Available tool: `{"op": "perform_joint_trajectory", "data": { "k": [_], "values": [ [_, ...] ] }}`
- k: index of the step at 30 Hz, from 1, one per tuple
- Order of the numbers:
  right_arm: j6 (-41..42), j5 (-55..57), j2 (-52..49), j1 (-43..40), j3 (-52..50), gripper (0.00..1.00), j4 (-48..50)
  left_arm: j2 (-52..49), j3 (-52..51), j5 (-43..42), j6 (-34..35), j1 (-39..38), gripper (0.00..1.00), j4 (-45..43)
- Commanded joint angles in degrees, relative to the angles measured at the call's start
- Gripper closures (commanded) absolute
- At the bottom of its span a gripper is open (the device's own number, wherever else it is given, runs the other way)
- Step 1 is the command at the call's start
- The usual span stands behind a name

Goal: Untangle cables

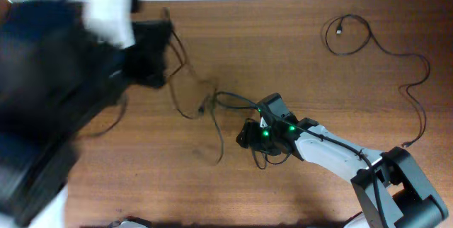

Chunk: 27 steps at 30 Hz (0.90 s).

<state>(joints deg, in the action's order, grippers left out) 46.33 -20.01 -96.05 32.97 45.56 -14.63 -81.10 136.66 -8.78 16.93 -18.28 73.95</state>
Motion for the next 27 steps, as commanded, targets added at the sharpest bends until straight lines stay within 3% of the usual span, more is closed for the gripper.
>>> {"op": "perform_joint_trajectory", "data": {
  "k": [1, 6, 13, 16, 21, 24, 27],
  "values": [
    [-0.39, 2.25, -1.84, 0.00, -1.53, 0.37, -0.52, 4.24, 5.16, 12.96, -0.66, 0.20, 1.00, -4.26],
    [-0.39, 2.23, -1.84, 0.00, -1.53, 0.37, -0.52, 6.03, 4.76, 18.73, -0.68, 0.20, 1.00, -4.00],
    [-1.31, 1.51, -1.81, 0.00, -1.42, 0.37, -0.44, -4.33, 1.05, 19.43, -0.70, 0.20, 1.00, 3.39],
    [-13.07, -10.75, -1.81, 0.00, -0.96, 0.24, 3.93, -11.23, 1.05, 20.61, -0.68, 0.90, 1.00, 7.21],
    [-14.71, -13.46, -1.81, 0.46, -0.98, 0.01, 5.97, -18.58, 1.05, 18.82, 0.39, 5.49, 1.00, 12.35],
    [-14.88, -13.92, -1.81, 2.38, -0.98, 0.01, 7.08, -23.37, 1.05, 12.39, 0.37, 8.94, 1.00, 14.47],
    [-14.88, -13.92, -1.81, 4.33, -0.98, 0.01, 7.72, -29.35, 1.05, 12.35, 0.37, 9.51, 1.00, 19.52]
  ]
}}
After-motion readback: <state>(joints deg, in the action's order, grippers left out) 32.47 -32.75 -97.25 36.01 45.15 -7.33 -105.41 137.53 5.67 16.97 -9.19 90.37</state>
